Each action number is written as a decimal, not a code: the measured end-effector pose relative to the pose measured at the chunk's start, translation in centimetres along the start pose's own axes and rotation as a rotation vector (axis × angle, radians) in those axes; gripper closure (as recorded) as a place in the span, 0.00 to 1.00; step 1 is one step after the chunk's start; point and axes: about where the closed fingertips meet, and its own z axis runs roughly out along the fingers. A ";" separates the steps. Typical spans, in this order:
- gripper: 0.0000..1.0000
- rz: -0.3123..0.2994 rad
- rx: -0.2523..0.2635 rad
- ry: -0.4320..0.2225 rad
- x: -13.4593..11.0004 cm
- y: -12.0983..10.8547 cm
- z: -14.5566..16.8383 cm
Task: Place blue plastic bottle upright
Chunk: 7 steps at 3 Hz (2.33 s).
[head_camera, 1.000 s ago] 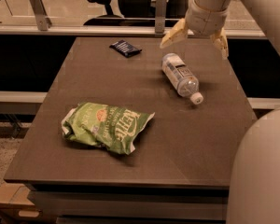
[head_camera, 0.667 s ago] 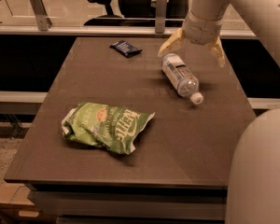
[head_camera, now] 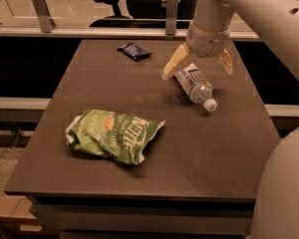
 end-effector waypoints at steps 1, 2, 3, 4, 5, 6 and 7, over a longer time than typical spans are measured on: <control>0.00 -0.205 -0.013 -0.025 -0.2 -1.0 0.9; 0.00 -0.324 -0.010 -0.046 0.3 -1.3 2.0; 0.00 -0.332 0.017 -0.049 1.1 -0.1 3.9; 0.00 -0.268 0.028 -0.052 1.7 1.1 5.8; 0.18 -0.178 0.016 -0.048 1.7 1.7 6.9; 0.41 -0.178 0.016 -0.048 1.8 1.7 6.5; 0.64 -0.178 0.016 -0.048 1.8 1.6 5.7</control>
Offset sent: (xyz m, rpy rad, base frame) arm -0.0162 0.0045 -0.0281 -0.0723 0.1426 0.4716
